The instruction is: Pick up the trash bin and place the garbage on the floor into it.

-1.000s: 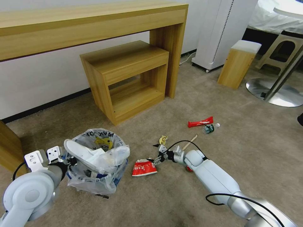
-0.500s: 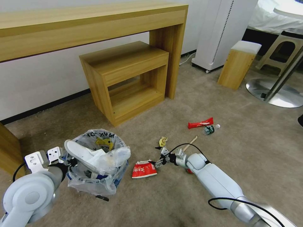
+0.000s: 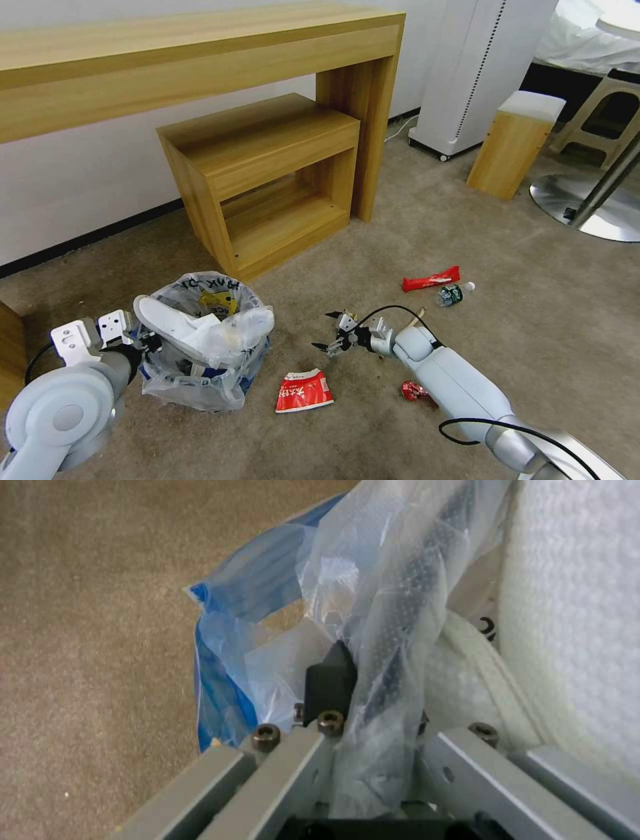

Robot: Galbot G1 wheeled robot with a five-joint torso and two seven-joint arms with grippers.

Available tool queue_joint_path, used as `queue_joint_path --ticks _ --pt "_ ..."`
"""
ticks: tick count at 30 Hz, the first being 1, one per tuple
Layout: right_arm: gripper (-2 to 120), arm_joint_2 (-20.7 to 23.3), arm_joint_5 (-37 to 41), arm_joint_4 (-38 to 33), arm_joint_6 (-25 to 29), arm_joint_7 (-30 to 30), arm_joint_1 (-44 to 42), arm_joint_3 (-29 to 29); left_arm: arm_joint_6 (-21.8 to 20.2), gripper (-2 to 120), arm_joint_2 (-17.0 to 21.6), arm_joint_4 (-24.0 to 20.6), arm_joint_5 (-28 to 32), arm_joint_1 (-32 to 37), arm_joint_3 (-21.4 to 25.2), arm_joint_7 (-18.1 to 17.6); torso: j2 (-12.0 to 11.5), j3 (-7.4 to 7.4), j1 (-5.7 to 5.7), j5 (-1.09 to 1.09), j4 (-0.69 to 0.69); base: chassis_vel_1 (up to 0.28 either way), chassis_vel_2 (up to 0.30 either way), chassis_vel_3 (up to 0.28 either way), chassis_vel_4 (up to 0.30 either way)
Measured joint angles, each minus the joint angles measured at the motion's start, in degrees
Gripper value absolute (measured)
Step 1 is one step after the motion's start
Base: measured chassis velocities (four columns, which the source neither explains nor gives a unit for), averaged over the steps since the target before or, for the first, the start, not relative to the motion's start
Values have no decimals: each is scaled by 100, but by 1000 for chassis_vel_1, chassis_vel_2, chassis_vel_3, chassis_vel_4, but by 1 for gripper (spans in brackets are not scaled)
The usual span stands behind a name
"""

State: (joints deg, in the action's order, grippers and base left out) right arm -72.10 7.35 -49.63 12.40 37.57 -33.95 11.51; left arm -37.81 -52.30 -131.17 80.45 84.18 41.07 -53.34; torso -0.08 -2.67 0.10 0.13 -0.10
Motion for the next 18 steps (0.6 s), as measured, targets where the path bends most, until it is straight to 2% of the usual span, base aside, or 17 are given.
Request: queue_joint_path --ticks 2,8,15,18 --pt "100 -31 -94 46 -35 39 28 5 0 0 0 -5 0 3 0 0 0 0 0 0 0 0 0 0 0" --pt "100 -217 -985 109 -675 425 182 -45 0 0 -4 -39 2 21 41 -4 0 0 0 0 0 0 0 0 0" --pt "100 -369 -1784 268 -936 644 297 -48 1 0 -32 -50 -21 47 42 -3 0 -1 0 0 0 0 0 0 0" --pt "100 -473 -2198 418 -997 961 432 -50 2 0 -35 -66 -23 53 49 1 0 -1 0 0 0 0 0 0 0"
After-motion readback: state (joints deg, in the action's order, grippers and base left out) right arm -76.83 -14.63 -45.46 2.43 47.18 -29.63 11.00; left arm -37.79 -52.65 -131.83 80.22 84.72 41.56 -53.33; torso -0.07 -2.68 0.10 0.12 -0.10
